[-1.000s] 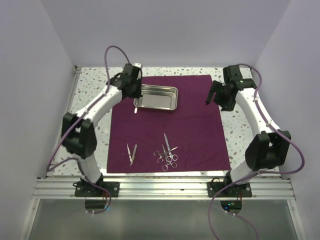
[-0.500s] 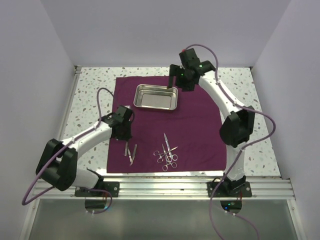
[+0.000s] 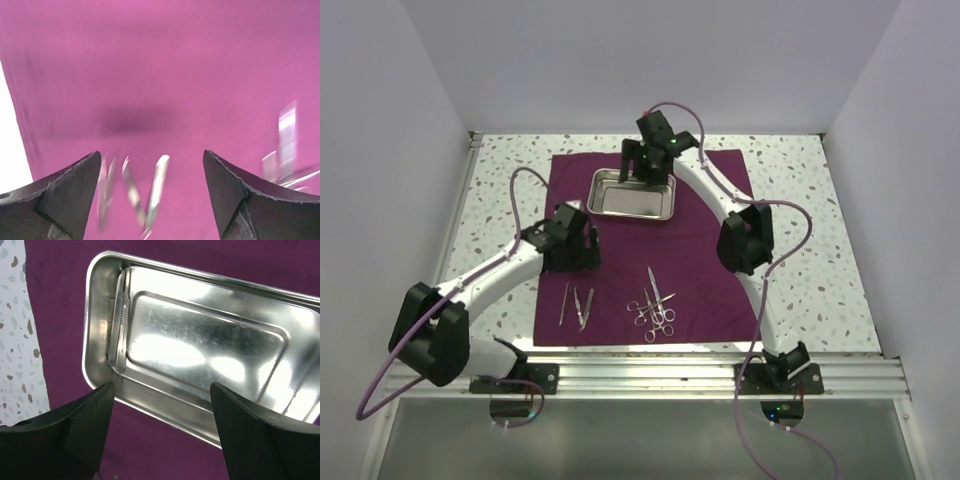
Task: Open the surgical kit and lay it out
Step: Place the medical item in the surgical kit, then adjust the container in the surgical kit.
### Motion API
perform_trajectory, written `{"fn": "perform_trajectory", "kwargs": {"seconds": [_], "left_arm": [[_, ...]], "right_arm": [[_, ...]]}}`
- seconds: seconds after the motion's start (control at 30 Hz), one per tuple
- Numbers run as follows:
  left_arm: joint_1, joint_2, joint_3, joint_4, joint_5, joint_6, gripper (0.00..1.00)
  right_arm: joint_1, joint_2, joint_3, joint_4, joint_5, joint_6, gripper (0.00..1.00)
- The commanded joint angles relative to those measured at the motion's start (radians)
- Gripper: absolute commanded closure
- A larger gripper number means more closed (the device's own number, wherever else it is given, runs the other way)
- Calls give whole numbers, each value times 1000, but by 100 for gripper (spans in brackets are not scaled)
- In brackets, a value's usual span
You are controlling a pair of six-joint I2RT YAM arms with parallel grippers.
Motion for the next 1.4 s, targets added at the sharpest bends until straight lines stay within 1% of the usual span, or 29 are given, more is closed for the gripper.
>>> {"fn": "perform_trajectory", "kwargs": {"seconds": [0.0,0.17,0.3,0.4,0.43,0.5,0.53,0.63,0.7,0.77,0.8,0.83,0.97,1.0,1.13,1.23,1.3,1.37], "left_arm": [[38,69,206,34,-50,58,13],[135,223,391,104,-57,149,17],[189,423,528,134,-44,185,25],[210,551,634,152,-28,207,35],[215,615,692,152,-26,218,42],[216,677,746,154,-24,231,48],[218,705,770,151,-24,238,53],[223,797,858,154,-21,255,60],[224,844,884,155,-9,259,61],[230,866,913,154,2,265,70],[232,881,924,144,8,267,79],[232,886,947,135,8,268,100],[227,836,982,117,-7,291,100],[218,828,999,88,-42,299,100],[192,820,1161,-9,-92,343,100],[161,835,1250,-72,-110,397,100],[149,844,1270,-101,-115,439,100],[141,828,1235,-96,-113,434,100]], "right_arm": [[50,54,99,94,-7,27,19],[59,100,105,157,20,90,20],[61,105,96,154,52,87,20],[62,68,41,145,57,66,20],[61,42,3,137,57,52,20],[59,20,-25,122,57,35,20],[59,8,-38,110,81,26,21],[59,-44,-117,74,98,-8,20],[61,-87,-156,71,109,-23,20],[57,-113,-208,70,123,-31,20],[56,-131,-222,68,126,-33,20],[54,-141,-243,70,128,-33,20],[51,-156,-259,70,137,-28,20],[50,-161,-257,70,147,-28,20],[45,-174,-256,91,171,-11,20],[39,-170,-242,88,169,1,20],[38,-168,-237,85,171,3,20],[38,-173,-240,83,177,4,20]]}}
